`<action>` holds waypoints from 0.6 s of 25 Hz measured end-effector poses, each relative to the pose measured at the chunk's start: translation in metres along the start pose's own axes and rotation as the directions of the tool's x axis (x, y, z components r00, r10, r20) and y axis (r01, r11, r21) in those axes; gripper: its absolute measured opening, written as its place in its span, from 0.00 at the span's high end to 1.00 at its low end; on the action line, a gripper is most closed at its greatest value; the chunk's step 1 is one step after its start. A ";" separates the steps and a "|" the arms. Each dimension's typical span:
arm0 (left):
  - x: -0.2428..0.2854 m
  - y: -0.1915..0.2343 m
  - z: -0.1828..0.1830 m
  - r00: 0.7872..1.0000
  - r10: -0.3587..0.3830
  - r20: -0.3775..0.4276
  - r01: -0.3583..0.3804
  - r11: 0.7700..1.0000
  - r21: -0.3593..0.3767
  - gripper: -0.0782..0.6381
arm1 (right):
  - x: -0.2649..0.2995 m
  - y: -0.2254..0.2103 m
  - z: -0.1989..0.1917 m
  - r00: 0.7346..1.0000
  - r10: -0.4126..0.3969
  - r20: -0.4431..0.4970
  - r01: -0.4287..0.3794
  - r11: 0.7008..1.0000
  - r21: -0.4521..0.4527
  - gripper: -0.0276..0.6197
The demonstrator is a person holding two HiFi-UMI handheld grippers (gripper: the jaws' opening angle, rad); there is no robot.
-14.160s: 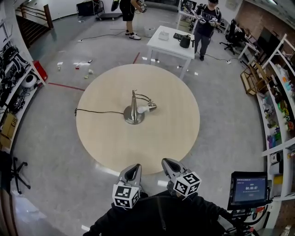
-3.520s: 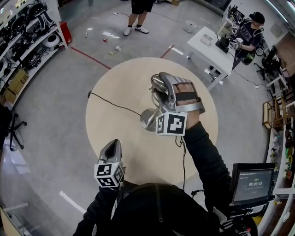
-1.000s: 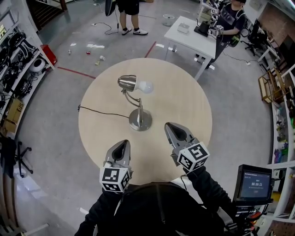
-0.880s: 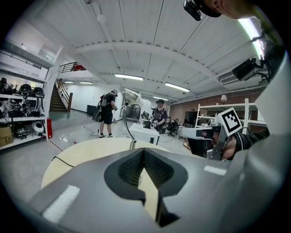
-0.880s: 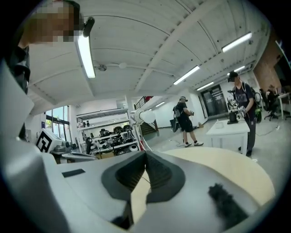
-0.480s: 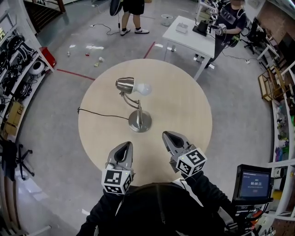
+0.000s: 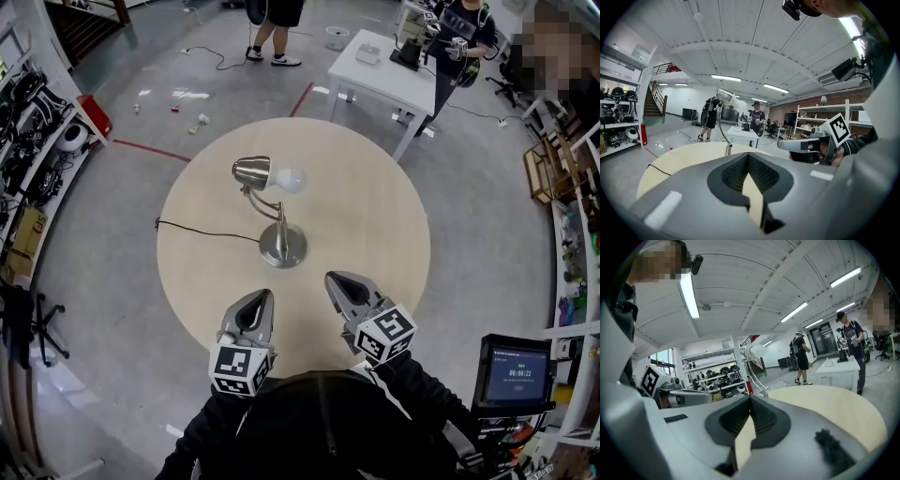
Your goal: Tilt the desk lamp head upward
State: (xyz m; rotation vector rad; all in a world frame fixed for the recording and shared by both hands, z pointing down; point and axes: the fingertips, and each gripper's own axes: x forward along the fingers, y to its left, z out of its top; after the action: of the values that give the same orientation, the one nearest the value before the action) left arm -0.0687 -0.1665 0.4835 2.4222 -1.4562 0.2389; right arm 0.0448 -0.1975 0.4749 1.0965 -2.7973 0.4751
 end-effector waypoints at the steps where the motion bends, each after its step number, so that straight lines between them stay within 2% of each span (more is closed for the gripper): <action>1: 0.000 0.000 0.000 1.000 0.001 0.000 -0.001 1.000 -0.001 0.88 | 0.000 0.001 0.000 1.000 0.001 0.000 -0.001 1.000 -0.002 0.95; 15: -0.001 -0.001 -0.005 1.000 0.001 -0.005 -0.001 1.000 -0.008 0.88 | -0.001 0.005 0.002 1.000 0.015 0.003 -0.015 0.999 -0.033 0.95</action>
State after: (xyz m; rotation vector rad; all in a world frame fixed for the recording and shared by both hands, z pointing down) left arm -0.0682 -0.1638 0.4876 2.4132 -1.4539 0.2388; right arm 0.0422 -0.1938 0.4715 1.0714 -2.8071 0.4271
